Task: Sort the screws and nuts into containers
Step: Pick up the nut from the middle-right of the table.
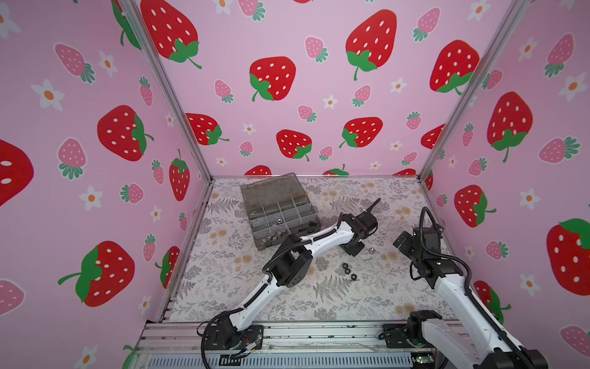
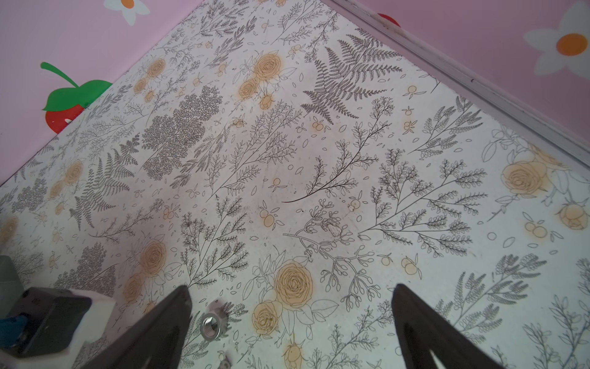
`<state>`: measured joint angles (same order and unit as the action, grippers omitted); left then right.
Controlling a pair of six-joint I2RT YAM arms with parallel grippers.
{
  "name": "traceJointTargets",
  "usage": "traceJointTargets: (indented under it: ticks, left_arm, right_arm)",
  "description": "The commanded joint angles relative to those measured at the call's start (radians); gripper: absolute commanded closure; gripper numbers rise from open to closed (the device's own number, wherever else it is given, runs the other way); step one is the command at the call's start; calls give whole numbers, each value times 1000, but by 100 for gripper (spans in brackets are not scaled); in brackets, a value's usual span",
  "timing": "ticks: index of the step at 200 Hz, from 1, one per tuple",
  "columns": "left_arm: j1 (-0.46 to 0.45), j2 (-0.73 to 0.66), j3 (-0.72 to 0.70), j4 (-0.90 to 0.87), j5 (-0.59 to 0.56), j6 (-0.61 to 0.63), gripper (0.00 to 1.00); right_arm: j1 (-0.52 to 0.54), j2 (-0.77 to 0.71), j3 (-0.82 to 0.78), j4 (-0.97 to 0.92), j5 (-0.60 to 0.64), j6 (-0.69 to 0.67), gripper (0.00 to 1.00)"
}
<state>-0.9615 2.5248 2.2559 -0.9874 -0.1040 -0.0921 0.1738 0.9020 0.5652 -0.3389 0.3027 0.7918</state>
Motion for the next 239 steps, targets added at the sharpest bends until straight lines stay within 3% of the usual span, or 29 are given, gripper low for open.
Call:
traceJointTargets:
  ticks: [1, 63, 120, 160, 239]
  left_arm:
    - [-8, 42, -38, -103, 33, 18, 75]
    - [-8, 61, -39, -104, 20, 16, 69]
    - [-8, 32, -72, -96, 27, 11, 88]
    - [-9, -36, -170, -60, 56, -5, 90]
    - [-2, -264, -442, 46, -15, -58, 100]
  right_arm:
    - [-6, -4, 2, -6, 3, 18, 0]
    - [-6, -9, 2, -11, 11, 16, 0]
    - [-6, 3, 16, -15, 8, 12, 0]
    - [-5, -25, 15, -26, 18, 15, 0]
    - [-6, -21, 6, -2, -4, 10, 0]
